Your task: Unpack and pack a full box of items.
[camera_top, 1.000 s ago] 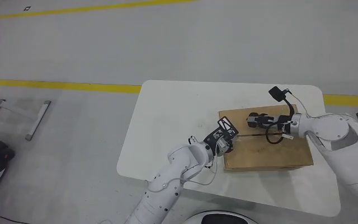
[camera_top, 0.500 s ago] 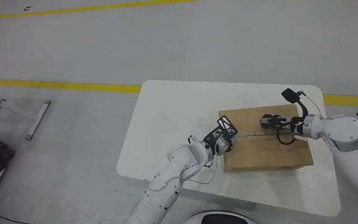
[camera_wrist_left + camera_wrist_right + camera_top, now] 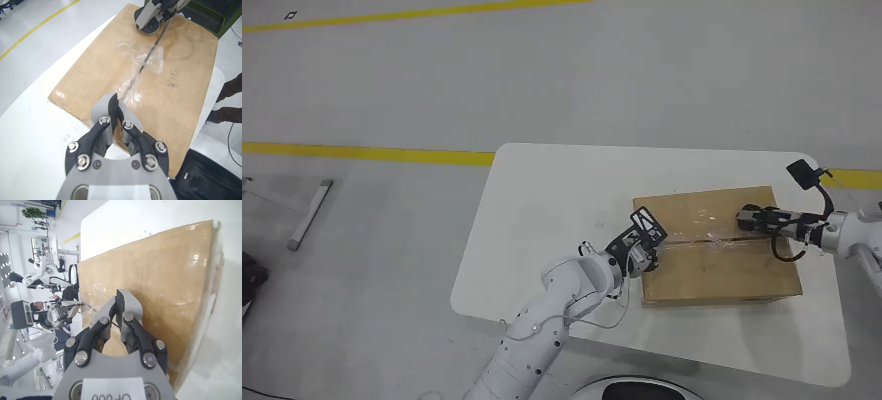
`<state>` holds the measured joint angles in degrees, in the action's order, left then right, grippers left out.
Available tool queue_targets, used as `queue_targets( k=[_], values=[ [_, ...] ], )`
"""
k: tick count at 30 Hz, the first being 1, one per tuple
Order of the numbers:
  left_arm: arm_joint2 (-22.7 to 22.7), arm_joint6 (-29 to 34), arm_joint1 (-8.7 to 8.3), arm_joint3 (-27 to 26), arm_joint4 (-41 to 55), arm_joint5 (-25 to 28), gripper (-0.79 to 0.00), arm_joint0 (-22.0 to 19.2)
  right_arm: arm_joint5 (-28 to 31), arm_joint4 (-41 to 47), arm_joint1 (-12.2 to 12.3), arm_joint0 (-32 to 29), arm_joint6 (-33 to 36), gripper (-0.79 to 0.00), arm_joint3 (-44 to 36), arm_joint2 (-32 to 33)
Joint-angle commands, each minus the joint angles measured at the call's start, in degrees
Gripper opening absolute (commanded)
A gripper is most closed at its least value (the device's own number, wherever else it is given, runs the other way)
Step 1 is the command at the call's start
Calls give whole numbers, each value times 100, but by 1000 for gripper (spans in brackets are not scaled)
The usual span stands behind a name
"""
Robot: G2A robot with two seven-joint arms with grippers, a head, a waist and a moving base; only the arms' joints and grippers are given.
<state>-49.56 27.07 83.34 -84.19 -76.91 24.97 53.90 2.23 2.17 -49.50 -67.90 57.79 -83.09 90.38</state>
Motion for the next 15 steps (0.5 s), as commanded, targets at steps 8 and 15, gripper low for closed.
queue_targets(
  k=[8, 15],
  values=[
    [-7, -2, 0, 20, 6, 20, -785, -13, 193, 181, -2, 54, 166, -508, 104, -115],
    [-14, 9, 3, 56, 30, 33, -785, -45, 618, 51, -59, 508, 86, -437, 354, -542]
  ],
)
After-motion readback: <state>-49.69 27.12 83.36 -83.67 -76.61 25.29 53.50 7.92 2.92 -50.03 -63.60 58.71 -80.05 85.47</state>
